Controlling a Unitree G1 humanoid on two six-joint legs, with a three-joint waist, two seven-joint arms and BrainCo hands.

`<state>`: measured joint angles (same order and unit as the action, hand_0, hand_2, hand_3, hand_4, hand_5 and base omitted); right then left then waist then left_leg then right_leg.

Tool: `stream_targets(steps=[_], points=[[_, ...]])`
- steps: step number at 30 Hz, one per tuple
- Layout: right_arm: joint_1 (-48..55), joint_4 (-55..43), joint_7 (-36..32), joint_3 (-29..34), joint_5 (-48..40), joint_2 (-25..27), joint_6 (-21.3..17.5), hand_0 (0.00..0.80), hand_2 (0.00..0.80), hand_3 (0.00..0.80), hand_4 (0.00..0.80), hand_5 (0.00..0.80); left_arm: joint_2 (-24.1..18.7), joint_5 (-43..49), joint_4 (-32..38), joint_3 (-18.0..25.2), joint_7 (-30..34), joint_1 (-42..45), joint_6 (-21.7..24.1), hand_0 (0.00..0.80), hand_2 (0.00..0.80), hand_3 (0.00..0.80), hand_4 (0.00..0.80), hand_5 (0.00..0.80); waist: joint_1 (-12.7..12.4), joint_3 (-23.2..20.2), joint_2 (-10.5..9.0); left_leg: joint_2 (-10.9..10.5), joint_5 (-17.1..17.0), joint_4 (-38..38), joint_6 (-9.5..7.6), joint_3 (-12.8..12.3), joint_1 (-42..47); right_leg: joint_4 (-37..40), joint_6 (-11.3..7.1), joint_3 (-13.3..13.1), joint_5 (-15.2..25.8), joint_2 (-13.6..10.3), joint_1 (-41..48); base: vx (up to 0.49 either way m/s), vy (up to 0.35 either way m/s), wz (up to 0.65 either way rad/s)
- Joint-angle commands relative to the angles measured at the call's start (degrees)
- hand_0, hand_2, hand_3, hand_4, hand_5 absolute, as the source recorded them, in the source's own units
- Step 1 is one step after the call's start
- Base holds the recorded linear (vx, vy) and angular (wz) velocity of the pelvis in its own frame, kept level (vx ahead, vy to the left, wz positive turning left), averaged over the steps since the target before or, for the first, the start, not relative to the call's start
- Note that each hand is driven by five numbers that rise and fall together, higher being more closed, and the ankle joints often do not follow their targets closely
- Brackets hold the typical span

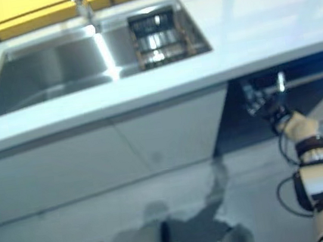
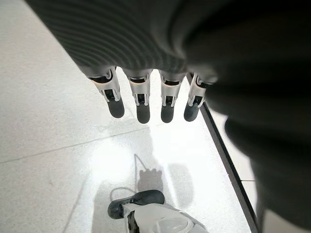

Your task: Take plates into dishwasher

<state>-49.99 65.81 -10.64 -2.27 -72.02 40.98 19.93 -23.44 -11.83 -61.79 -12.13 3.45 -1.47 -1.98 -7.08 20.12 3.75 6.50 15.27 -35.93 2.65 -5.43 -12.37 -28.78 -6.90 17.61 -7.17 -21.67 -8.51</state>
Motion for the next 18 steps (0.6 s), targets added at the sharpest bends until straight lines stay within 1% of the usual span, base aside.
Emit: stream_targets(steps=[1, 5, 8, 10, 11, 12, 13, 14, 15, 16, 17, 18], points=[[-5.94, 0.71, -0.02, 2.92, 7.78, -0.1, -0.87, 0.0, 0.0, 0.0, 0.0, 0.0, -3.59, 3.75, -1.06, 0.78, -0.47, 0.43, 0.36, 0.0, 0.0, 0.0, 0.0, 0.0, -2.74, -3.68, -2.72, 0.64, 1.76, -1.44, -2.91, -1.82, 2.11, 1.58, 0.25, -3.32, 2.11, -0.5, 3.68, 0.044, 0.081, 0.0], [-1.05, 2.55, -1.13, 2.99, 14.26, -1.04, 1.53, 0.0, 0.0, 0.0, 0.0, 0.0, -3.18, 3.73, -2.06, 0.88, -1.02, -0.16, 0.62, 0.0, 0.0, 0.0, 0.0, 0.0, -2.62, -4.23, -3.55, 0.29, 1.23, 0.76, -3.06, -2.46, 3.44, 5.16, -0.4, -3.1, 4.05, -0.55, 5.43, 0.044, 0.1, 0.0], [4.75, 3.04, -2.54, 2.94, 20.71, -2.82, 1.64, 0.0, 0.0, 0.0, 0.0, 0.0, -2.45, 3.78, -2.86, 0.99, -1.28, -0.62, 1.31, 0.0, 0.0, 0.0, 0.0, 0.0, -2.51, -5.03, -4.37, -0.64, 0.43, 3.99, -3.09, -2.61, 4.99, 10.47, -1.07, -2.99, 6.95, -0.89, 7.79, 0.065, 0.141, -0.01], [7.25, 2.45, -2.79, 2.83, 25.57, -3.56, 1.21, 0.0, 0.0, 0.0, 0.0, 0.0, -2.32, 3.78, -3.13, 1.1, -1.1, -0.78, 1.58, 0.0, 0.0, 0.0, 0.0, 0.0, -2.29, -5.44, -4.64, -1.12, -0.09, 5.54, -3.05, -2.55, 5.64, 12.42, -1.3, -3.02, 8.31, -1.02, 8.57, 0.036, 0.15, 0.02], [10.15, 1.93, -2.91, 1.69, 30.67, -4.05, 0.12, 0.0, 0.0, 0.0, 0.0, 0.0, -2.26, 4.35, -3.26, 0.84, -0.58, -1.19, 1.6, 0.0, 0.0, 0.0, 0.0, 0.0, -1.99, -5.95, -4.94, -1.99, -0.81, 7.68, -3.24, -2.56, 6.24, 14.27, -1.68, -3.04, 10.71, -1.39, 9.0, 0.024, 0.2, 0.06], [12.11, 1.41, -2.95, 1.11, 32.66, -4.57, -0.61, 0.0, 0.0, 0.0, 0.0, 0.0, -2.18, 5.05, -3.22, 0.45, -0.25, -1.24, 1.44, 0.0, 0.0, 0.0, 0.0, 0.0, -1.79, -6.35, -5.08, -2.49, -1.53, 9.4, -3.32, -2.73, 6.8, 14.79, -1.91, -2.81, 12.71, -1.77, 8.99, 0.013, 0.263, 0.05], [14.42, 0.67, -2.85, 0.34, 34.81, -5.14, -1.08, 0.0, 0.0, 0.0, 0.0, 0.0, -2.07, 6.19, -3.04, -0.13, -0.09, -1.23, 1.52, 0.0, 0.0, 0.0, 0.0, 0.0, -1.66, -6.73, -5.2, -3.34, -2.65, 11.87, -3.38, -3.19, 7.62, 14.5, -2.42, -2.42, 16.22, -2.56, 8.62, -0.004, 0.247, 0.03], [16.27, 0.28, -3.39, -0.26, 39.15, -5.72, -1.58, 0.0, 0.0, 0.0, 0.0, 0.0, -1.93, 6.96, -2.99, -0.57, 0.0, -1.2, 1.71, 0.0, 0.0, 0.0, 0.0, 0.0, -1.54, -7.01, -5.07, -3.88, -3.66, 13.96, -3.45, -3.67, 8.35, 13.45, -2.68, -2.24, 18.12, -2.96, 8.08, -0.009, 0.254, 0.03], [17.54, 0.04, -3.52, -0.64, 42.23, -6.12, -2.3, 0.0, 0.0, 0.0, 0.0, 0.0, -1.79, 7.39, -2.9, -0.91, 0.08, -1.09, 1.55, 0.0, 0.0, 0.0, 0.0, 0.0, -1.5, -7.2, -4.89, -4.17, -4.38, 15.42, -3.57, -3.99, 8.86, 12.43, -2.76, -2.32, 18.85, -3.07, 7.63, 0.031, 0.286, 0.03], [20.72, -0.77, -3.84, -2.32, 42.12, -6.78, -2.01, 0.0, 0.0, 0.0, 0.0, 0.0, -1.77, 7.43, -2.95, -2.27, 0.23, -1.12, 0.28, 0.0, 0.0, 0.0, 0.0, 0.0, -0.65, -7.7, -4.35, -4.61, -6.36, 19.46, -4.14, -3.45, 9.99, 10.8, -2.35, -3.61, 17.27, -0.64, 7.02, 0.091, 0.261, -0.03], [24.03, -1.37, -4.03, -2.93, 42.13, -7.81, -2.23, 0.0, 0.0, 0.0, 0.0, 0.0, -1.56, 7.63, -3.47, -3.33, 0.58, -1.29, -0.92, 0.0, 0.0, 0.0, 0.0, 0.0, 0.31, -8.35, -4.27, -5.59, -8.13, 22.69, -4.45, -1.98, 10.6, 11.0, -1.74, -5.24, 15.43, 3.03, 6.76, 0.115, 0.211, 0.04], [25.39, -1.53, -4.2, -2.94, 42.35, -8.22, -2.34, 0.0, 0.0, 0.0, 0.0, 0.0, -1.48, 7.76, -3.69, -3.68, 0.87, -1.32, -1.64, 0.0, 0.0, 0.0, 0.0, 0.0, 0.64, -8.68, -4.3, -6.02, -8.87, 23.92, -4.52, -1.35, 10.84, 11.26, -1.52, -5.72, 14.82, 4.45, 6.76, 0.195, 0.161, 0.29]])
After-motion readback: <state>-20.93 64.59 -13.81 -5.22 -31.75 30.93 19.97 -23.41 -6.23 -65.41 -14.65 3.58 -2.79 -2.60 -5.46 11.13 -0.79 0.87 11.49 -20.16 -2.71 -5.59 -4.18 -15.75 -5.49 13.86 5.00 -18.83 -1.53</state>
